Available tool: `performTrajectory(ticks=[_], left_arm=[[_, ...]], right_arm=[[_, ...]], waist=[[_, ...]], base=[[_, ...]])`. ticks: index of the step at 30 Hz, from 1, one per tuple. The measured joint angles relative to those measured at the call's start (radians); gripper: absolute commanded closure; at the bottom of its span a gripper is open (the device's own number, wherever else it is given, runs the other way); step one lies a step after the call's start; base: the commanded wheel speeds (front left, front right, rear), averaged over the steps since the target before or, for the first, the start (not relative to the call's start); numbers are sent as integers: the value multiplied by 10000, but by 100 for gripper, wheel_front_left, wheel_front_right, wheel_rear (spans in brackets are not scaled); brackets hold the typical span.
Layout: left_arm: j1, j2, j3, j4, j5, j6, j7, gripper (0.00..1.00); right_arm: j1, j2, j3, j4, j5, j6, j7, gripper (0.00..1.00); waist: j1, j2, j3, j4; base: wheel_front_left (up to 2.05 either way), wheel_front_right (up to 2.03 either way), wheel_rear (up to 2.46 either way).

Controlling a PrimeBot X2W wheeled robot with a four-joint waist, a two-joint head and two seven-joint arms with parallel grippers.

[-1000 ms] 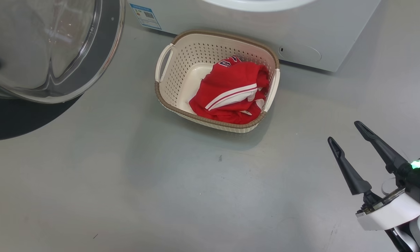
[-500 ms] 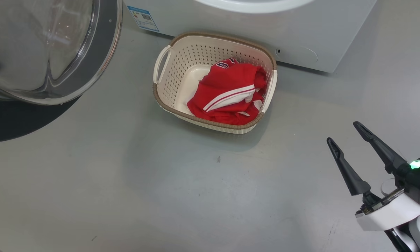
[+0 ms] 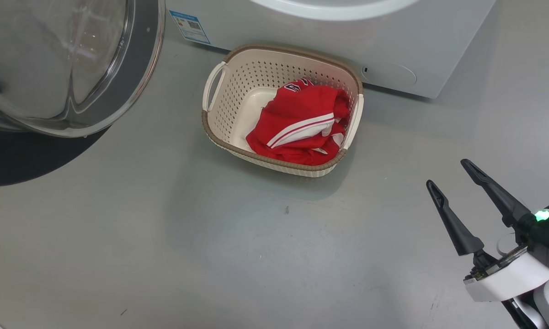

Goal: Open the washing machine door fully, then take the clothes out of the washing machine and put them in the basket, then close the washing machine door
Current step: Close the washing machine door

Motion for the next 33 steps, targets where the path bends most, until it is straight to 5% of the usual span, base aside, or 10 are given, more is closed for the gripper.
performTrajectory(ticks=[33], left_arm=[[546,-347,-663,-374,460,2,2989,100]], right_arm=[[-95,464,222,280,10,0,0,0]], waist=[[0,0,-652,140]], base=[[0,0,0]])
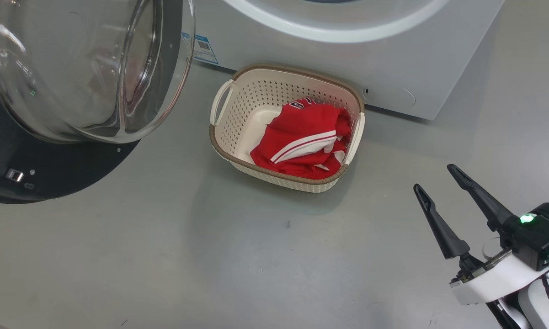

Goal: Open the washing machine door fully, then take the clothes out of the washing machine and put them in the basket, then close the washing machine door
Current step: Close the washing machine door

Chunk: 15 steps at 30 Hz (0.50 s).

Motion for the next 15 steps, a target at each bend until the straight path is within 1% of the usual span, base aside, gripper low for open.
performTrajectory(ticks=[5,11,15], left_arm=[[200,-163,-130,-261,-211,-19,654,100],[502,-784,-458,-548,-562,-320,1534,100],[751,-949,-564,-702,-715,-430,1941,100]], right_arm=[[1,44,113,23,0,0,0,0],[1,109,176,81,-2,0,0,0],[1,161,201,134,-2,0,0,0]], waist=[[0,0,-98,34],[0,0,-175,45],[0,0,-230,42]], base=[[0,0,0],[0,0,0],[0,0,0]])
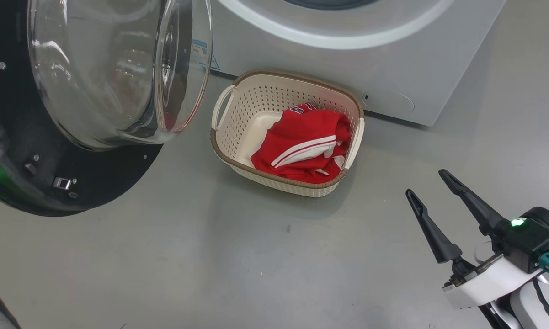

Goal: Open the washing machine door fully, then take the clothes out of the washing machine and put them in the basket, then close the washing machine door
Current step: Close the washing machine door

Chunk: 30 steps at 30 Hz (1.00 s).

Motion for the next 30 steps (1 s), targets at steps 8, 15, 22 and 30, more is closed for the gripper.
performTrajectory(ticks=[8,15,22,30], left_arm=[[482,-201,-267,-546,-389,-401,884,100],[741,-360,-604,-915,-838,-625,1576,100],[1158,-380,-970,-1260,-1323,-736,2052,100],[1437,-385,-1572,-1308,-2102,-807,2293,100]], right_arm=[[-1,176,31,84,0,0,0,0],[-1,203,8,123,0,0,0,0],[-4,267,-33,136,0,0,0,0],[-21,347,-46,180,0,0,0,0]], waist=[[0,0,-120,-39],[0,0,-144,-47],[0,0,-115,-77],[0,0,-112,-117]], base=[[0,0,0],[0,0,0],[0,0,0],[0,0,0]])
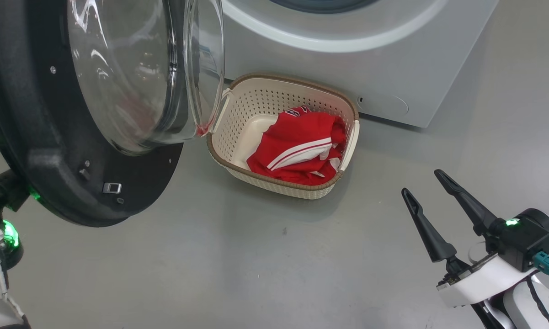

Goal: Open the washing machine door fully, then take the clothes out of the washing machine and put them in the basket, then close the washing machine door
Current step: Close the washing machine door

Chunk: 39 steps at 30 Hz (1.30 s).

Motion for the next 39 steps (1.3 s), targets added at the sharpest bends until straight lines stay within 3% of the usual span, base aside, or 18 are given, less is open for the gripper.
performTrajectory(ticks=[12,23,32,39], left_arm=[[672,-2,-1114,-102,-1112,104,-144,100],[995,-21,-1321,-949,-1164,-94,-1626,100],[1356,0,-993,-1825,669,-709,-3555,100],[2054,754,-1329,-2266,2577,-1104,-4842,100]], right_arm=[[-88,61,2,44,0,0,0,0],[-91,117,-12,90,0,0,0,0],[-91,165,-33,148,0,0,0,0],[-91,221,-31,167,0,0,0,0]], waist=[[0,0,35,-96],[0,0,-3,-93],[0,0,-92,-45],[0,0,-140,-11]], base=[[0,0,0],[0,0,0],[0,0,0],[0,0,0]])
